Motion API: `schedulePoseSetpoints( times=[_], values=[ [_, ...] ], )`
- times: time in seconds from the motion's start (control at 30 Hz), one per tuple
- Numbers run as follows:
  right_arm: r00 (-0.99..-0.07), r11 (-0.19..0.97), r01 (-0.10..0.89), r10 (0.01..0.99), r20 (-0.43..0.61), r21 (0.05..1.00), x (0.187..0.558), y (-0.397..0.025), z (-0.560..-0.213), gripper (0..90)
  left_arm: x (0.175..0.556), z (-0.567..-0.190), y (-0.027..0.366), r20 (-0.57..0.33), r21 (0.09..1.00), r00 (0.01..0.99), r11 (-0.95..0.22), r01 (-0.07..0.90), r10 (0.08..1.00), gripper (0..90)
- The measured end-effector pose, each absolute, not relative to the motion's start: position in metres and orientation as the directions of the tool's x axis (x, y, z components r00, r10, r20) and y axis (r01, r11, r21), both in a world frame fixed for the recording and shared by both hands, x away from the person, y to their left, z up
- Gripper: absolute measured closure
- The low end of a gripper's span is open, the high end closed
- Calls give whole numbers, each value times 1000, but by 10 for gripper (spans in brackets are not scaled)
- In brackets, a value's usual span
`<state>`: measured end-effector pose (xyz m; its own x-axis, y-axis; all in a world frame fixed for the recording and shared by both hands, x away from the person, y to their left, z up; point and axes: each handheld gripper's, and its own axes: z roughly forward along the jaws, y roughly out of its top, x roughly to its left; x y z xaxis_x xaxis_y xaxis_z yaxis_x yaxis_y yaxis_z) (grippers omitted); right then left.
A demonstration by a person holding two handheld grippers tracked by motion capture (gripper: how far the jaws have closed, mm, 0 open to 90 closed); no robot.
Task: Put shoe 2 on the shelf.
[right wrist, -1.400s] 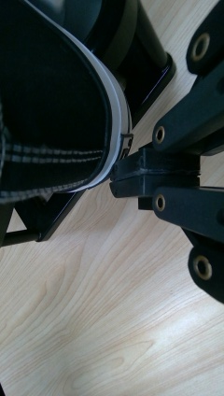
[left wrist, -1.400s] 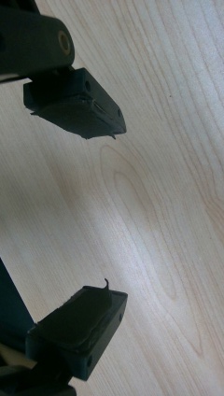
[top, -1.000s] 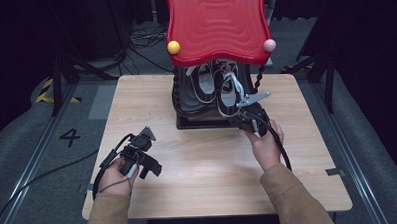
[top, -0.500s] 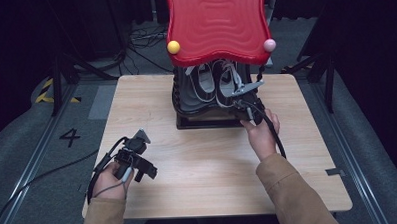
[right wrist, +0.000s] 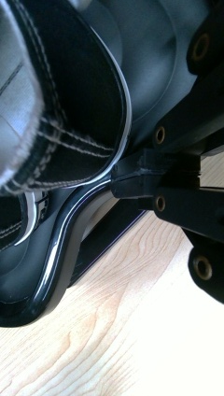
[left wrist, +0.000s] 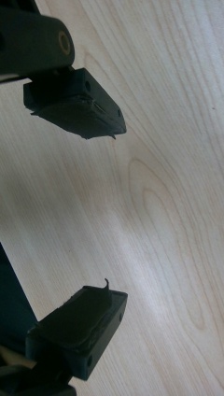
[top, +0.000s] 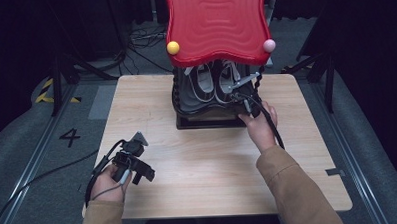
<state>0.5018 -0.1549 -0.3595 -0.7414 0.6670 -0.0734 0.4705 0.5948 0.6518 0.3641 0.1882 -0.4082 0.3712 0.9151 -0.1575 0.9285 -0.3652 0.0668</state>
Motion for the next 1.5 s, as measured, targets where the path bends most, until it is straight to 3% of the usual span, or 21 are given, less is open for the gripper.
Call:
schedulePoseSetpoints(
  times=[0.07,0.3,0.37,0.43,0.5,1.0,1.5],
  values=[
    [-747,635,446,652,-128,630,499,-148,-359,900,365,-409,186,-158,67,376,-370,927,913,172],
    [-752,605,474,657,-64,640,502,-156,-360,899,371,-409,181,-160,65,392,-387,920,906,172],
    [-747,600,467,661,-73,649,499,-157,-360,878,372,-408,180,-161,71,396,-389,918,904,172],
    [-750,556,471,661,-21,684,496,-164,-357,755,374,-408,178,-160,72,399,-392,917,903,172],
    [-745,547,470,666,-20,693,488,-169,-352,717,375,-408,177,-157,72,406,-400,914,900,172],
    [-748,498,454,663,14,739,427,-228,-335,589,370,-405,179,-150,80,405,-397,914,902,172],
    [-675,447,579,731,95,682,397,-295,-352,487,373,-405,179,-154,81,401,-393,916,903,172]
  ],
)
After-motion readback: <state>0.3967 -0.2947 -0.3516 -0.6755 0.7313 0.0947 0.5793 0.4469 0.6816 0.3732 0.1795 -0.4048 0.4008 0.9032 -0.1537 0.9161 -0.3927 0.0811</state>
